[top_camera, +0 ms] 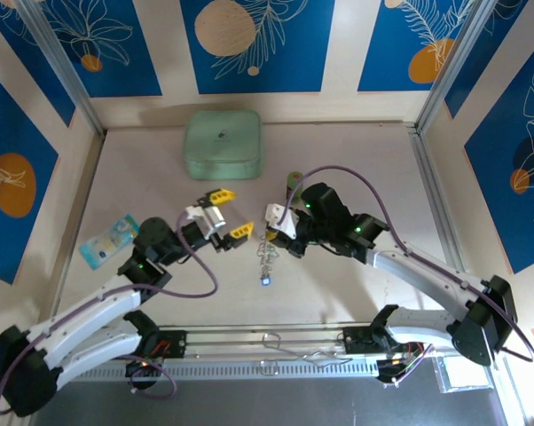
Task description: Put the keys on the keyring
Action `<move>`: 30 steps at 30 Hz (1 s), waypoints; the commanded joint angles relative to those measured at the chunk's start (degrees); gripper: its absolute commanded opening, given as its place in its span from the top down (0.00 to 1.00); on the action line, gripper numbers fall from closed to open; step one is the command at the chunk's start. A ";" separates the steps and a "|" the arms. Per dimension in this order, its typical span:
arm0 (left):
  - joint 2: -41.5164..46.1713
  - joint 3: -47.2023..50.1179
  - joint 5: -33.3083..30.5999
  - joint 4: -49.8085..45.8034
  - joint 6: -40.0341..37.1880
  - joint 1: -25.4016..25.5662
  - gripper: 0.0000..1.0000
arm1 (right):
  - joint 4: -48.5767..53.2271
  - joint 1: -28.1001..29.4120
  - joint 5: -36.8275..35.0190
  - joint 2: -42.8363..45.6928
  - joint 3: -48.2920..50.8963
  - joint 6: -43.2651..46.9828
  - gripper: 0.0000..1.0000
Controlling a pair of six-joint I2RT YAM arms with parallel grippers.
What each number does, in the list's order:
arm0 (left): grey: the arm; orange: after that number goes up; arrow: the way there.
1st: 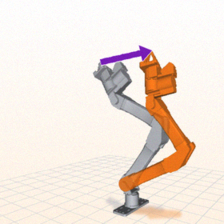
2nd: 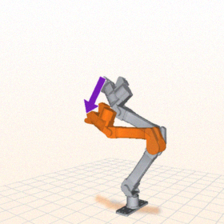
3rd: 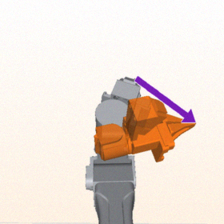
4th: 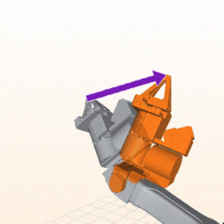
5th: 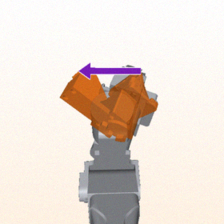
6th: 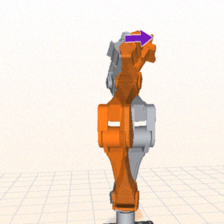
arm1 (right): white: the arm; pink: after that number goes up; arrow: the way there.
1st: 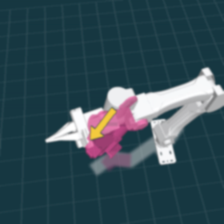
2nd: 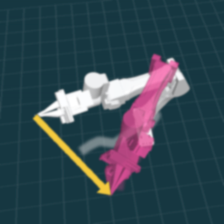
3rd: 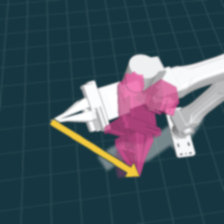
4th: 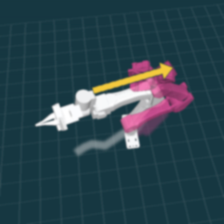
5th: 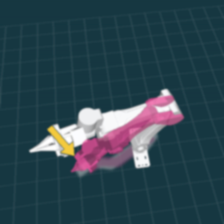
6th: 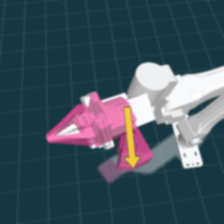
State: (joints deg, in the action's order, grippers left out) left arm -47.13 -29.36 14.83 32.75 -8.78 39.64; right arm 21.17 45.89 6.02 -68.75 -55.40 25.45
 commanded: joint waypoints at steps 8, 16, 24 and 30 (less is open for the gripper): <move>11.25 7.43 -40.35 -3.23 7.84 -3.62 0.20 | -27.05 7.45 5.76 -21.90 -13.41 -6.15 1.00; 11.65 8.70 -43.49 -8.09 12.41 -6.14 0.20 | -20.06 7.56 -2.08 -24.47 -7.41 0.18 1.00; 3.60 8.46 -43.44 -5.00 13.94 -7.52 0.18 | -3.91 6.81 -12.44 -19.88 2.14 7.80 0.96; -0.69 7.18 -43.33 -5.37 13.20 -8.48 0.17 | 6.43 6.25 -19.38 -19.53 3.33 11.37 0.88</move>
State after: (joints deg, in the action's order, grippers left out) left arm -47.05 -21.12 -27.33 26.06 4.23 31.97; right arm 19.97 52.58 -8.45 -89.93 -52.47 33.30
